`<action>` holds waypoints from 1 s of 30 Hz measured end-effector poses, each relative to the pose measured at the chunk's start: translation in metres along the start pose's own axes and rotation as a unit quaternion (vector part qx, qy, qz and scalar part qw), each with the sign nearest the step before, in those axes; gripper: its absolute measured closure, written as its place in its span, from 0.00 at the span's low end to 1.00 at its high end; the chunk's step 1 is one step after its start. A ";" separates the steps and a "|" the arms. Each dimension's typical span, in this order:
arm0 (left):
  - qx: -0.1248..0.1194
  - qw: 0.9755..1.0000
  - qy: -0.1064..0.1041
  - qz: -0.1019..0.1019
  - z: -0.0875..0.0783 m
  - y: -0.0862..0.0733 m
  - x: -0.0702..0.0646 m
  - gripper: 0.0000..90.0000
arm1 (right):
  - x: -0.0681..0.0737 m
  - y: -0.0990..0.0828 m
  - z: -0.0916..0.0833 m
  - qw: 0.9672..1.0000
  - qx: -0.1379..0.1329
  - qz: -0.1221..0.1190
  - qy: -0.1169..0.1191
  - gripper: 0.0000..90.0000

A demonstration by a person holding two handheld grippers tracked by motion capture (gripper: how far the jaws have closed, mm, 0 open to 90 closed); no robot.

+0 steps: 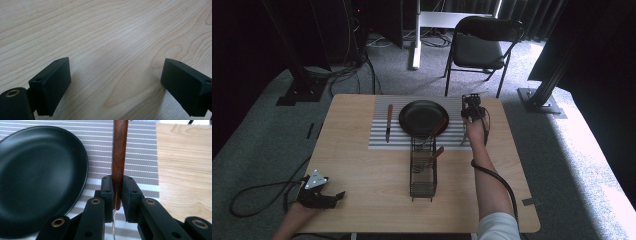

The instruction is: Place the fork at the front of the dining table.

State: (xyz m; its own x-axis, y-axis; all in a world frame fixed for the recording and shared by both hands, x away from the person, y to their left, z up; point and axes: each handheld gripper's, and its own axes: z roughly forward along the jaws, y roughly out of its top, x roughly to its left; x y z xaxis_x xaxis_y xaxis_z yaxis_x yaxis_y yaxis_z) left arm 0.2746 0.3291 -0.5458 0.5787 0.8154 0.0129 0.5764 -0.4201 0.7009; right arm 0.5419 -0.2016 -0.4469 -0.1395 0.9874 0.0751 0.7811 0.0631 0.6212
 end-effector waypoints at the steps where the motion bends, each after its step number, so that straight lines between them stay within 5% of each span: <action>1: 0.000 1.000 0.000 0.000 0.000 0.000 0.000 0.10 | 0.001 0.003 0.007 1.000 0.008 0.004 -0.002 0.89; 11: 0.000 1.000 0.000 0.000 0.000 0.000 0.000 0.10 | 0.001 0.010 0.058 0.998 0.057 0.024 -0.014 0.89; 19: 0.000 1.000 0.000 0.000 0.000 0.000 0.000 0.10 | 0.005 0.010 0.083 0.996 0.080 0.033 -0.012 0.89; 26: 0.000 1.000 0.000 0.000 0.000 0.000 0.000 0.10 | 0.005 0.010 0.085 0.996 0.085 0.036 -0.003 0.82; 30: 0.000 1.000 0.000 0.000 0.000 0.000 0.000 0.10 | 0.007 0.009 0.073 0.997 0.081 0.018 -0.003 0.77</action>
State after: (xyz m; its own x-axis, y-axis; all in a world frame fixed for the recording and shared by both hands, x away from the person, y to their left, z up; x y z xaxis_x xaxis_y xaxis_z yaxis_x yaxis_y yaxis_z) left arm 0.2746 0.3291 -0.5458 0.5784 0.8156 0.0127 0.5762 -0.4196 0.7014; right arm 0.5922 -0.1836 -0.4982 -0.1063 0.9902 0.0907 0.8741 0.0495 0.4833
